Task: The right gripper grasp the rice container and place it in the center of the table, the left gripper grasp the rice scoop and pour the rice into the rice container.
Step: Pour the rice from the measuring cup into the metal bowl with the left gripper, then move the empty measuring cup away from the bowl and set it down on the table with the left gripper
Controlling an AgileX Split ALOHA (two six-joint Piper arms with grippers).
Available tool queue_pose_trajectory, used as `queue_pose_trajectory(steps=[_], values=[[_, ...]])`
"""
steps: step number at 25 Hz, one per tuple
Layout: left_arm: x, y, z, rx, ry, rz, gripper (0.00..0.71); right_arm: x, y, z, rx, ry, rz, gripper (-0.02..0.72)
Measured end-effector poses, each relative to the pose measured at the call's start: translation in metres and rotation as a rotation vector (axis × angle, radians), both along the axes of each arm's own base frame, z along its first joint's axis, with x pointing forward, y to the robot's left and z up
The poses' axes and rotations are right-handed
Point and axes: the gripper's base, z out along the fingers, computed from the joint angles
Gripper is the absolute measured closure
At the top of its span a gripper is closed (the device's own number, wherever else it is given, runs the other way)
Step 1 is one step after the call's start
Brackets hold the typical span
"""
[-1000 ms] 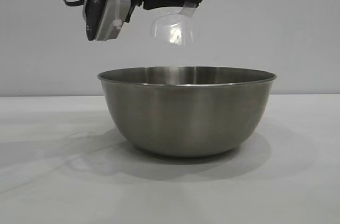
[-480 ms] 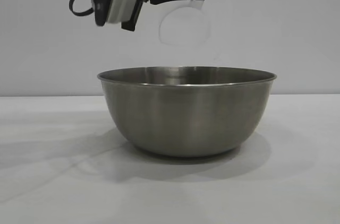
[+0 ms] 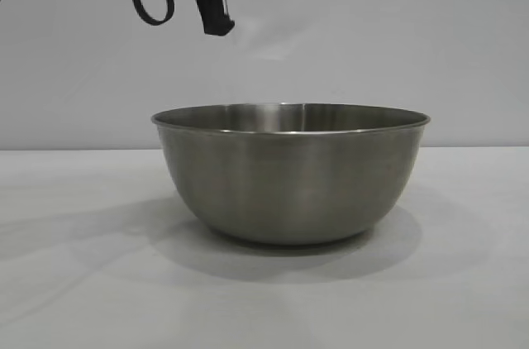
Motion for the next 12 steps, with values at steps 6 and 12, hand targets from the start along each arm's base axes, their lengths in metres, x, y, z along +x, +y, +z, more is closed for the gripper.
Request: queue_pose_trajectory(steps=[6, 12], values=[[0.017, 0.046, -0.007, -0.486, 0.356, 0.269, 0.710, 0.000, 0.000, 0.000, 0.000, 0.000, 0.000, 0.156], [0.017, 0.093, -0.021, -0.819, 0.491, 0.441, 0.710, 0.000, 0.000, 0.000, 0.000, 0.000, 0.000, 0.156]])
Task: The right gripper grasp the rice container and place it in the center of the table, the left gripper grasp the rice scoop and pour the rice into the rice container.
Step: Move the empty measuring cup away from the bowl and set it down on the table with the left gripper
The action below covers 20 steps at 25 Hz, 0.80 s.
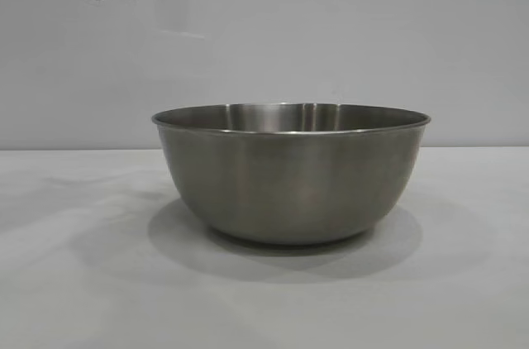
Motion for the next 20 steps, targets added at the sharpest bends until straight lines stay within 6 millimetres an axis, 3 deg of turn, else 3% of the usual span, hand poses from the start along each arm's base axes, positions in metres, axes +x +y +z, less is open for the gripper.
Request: queue_pose_trajectory(steps=[4, 14, 20], values=[[-0.011, 0.019, -0.019, -0.050, 0.087, 0.087, 0.710, 0.000, 0.000, 0.000, 0.000, 0.000, 0.000, 0.156], [-0.053, 0.037, -0.069, -0.061, 0.278, 0.193, 0.710, 0.000, 0.000, 0.000, 0.000, 0.000, 0.000, 0.156], [-0.064, 0.041, -0.120, -0.049, 0.416, 0.219, 0.710, 0.000, 0.000, 0.000, 0.000, 0.000, 0.000, 0.156]])
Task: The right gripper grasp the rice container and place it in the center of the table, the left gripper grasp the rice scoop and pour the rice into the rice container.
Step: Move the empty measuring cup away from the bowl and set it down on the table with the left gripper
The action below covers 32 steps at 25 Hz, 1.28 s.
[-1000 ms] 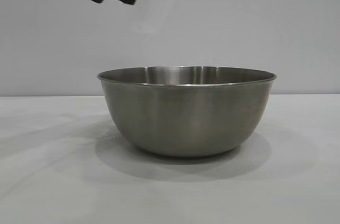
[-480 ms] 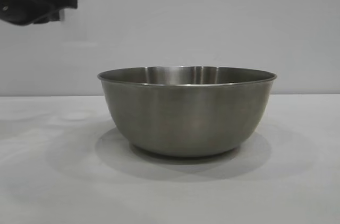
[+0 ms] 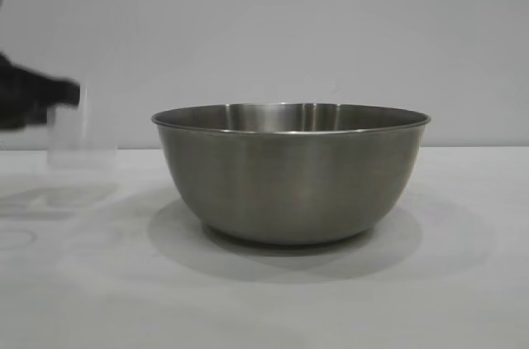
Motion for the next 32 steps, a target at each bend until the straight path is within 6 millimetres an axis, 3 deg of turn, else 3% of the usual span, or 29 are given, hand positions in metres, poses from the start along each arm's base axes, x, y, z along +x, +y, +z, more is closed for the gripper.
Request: queue_pose_trajectory(steps=[6, 14, 15, 16, 20, 23, 27, 28, 32], values=[[-0.013, 0.000, -0.009, -0.054, 0.055, -0.010, 0.710, 0.000, 0.000, 0.000, 0.000, 0.000, 0.000, 0.156], [-0.015, -0.004, -0.009, -0.050, 0.059, -0.059, 0.710, 0.000, 0.000, 0.000, 0.000, 0.000, 0.000, 0.156], [-0.015, -0.004, -0.009, -0.050, 0.059, -0.059, 0.660, 0.000, 0.000, 0.000, 0.000, 0.000, 0.000, 0.156], [-0.015, -0.004, -0.009, -0.050, 0.059, -0.060, 0.660, 0.000, 0.000, 0.000, 0.000, 0.000, 0.000, 0.156], [-0.016, -0.004, -0.010, -0.049, 0.065, -0.060, 0.462, 0.000, 0.000, 0.000, 0.000, 0.000, 0.000, 0.156], [-0.023, -0.002, -0.008, -0.048, 0.073, -0.060, 0.354, 0.000, 0.000, 0.000, 0.000, 0.000, 0.000, 0.156], [-0.036, 0.000, 0.008, -0.023, 0.047, -0.073, 0.361, 0.000, 0.000, 0.000, 0.000, 0.000, 0.000, 0.156], [-0.040, 0.000, 0.013, -0.015, 0.038, -0.081, 0.322, 0.000, 0.000, 0.000, 0.000, 0.000, 0.000, 0.156], [-0.062, 0.004, 0.027, 0.001, 0.026, -0.097, 0.336, 0.000, 0.000, 0.000, 0.000, 0.000, 0.000, 0.156]])
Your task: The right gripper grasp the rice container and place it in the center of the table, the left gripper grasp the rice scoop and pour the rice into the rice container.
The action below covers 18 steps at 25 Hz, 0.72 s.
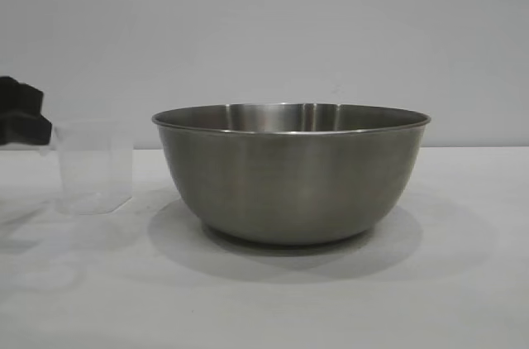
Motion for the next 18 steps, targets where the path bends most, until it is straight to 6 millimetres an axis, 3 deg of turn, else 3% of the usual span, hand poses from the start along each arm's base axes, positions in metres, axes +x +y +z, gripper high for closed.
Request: queue_pose_trajectory(steps=[9, 18], values=[[-0.047, 0.004, 0.015, 0.011, 0.007, -0.061, 0.336, 0.000, 0.000, 0.000, 0.000, 0.000, 0.000, 0.156], [-0.052, 0.005, 0.010, 0.069, 0.059, -0.086, 0.336, 0.000, 0.000, 0.000, 0.000, 0.000, 0.000, 0.156]])
